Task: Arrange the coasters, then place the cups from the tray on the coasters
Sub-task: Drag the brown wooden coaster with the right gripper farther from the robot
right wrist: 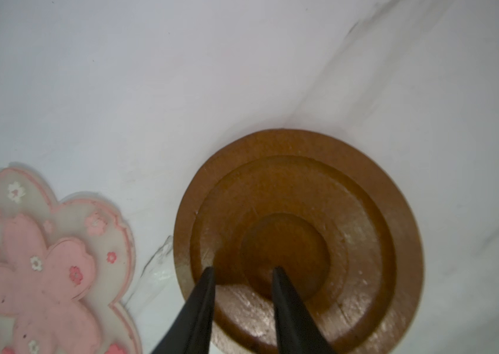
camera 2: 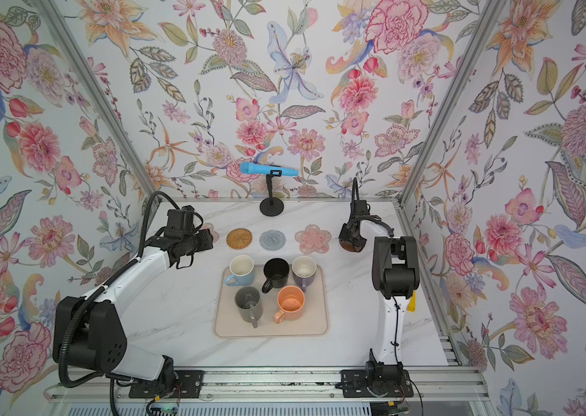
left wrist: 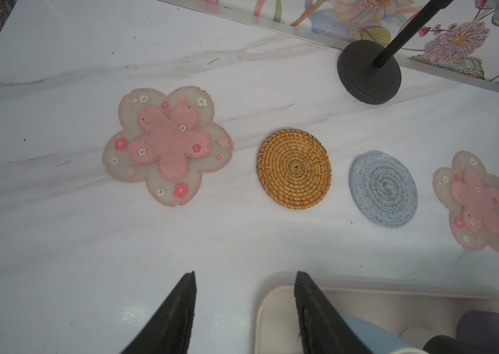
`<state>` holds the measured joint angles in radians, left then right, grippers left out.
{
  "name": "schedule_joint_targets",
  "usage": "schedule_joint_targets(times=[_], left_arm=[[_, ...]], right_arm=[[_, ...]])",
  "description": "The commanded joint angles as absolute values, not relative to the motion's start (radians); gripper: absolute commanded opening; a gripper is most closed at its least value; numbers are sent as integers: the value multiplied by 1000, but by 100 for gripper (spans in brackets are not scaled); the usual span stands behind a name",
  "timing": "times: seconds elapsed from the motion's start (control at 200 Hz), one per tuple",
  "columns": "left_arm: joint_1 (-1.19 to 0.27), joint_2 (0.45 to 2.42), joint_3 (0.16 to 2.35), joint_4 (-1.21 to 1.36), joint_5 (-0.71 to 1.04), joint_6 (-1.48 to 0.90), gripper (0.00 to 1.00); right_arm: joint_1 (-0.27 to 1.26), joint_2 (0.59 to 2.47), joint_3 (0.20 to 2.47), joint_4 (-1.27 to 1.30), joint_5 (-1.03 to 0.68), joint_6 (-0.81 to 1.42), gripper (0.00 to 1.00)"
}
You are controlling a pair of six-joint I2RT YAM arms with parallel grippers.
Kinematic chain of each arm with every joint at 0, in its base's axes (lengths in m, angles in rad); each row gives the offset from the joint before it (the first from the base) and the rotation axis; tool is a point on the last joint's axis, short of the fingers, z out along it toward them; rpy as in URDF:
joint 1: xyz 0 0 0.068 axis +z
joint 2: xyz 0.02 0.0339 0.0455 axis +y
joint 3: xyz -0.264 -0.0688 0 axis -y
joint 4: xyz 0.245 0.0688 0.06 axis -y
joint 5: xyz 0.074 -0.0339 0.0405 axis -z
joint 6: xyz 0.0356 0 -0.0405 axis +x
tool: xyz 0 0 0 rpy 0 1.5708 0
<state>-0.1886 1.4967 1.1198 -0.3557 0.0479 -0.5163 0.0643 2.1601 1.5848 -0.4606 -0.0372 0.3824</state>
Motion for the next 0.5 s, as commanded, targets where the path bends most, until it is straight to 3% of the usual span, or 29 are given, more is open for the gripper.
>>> schedule_joint_targets(times=[0.0, 0.205, 0.33, 0.495], left_arm=[[-194, 1467, 1125, -374, 42, -520, 56], [-195, 1462, 1121, -385, 29, -514, 56], [-195, 1463, 1123, -392, 19, -511, 60], [-195, 1464, 1130, -400, 15, -505, 59]], right_arm=[[71, 2157, 1554, -539, -41, 402, 34], [70, 2156, 1572, -539, -47, 404, 38], [71, 2142, 1588, -540, -57, 404, 54], [76, 2087, 1579, -542, -68, 410, 60]])
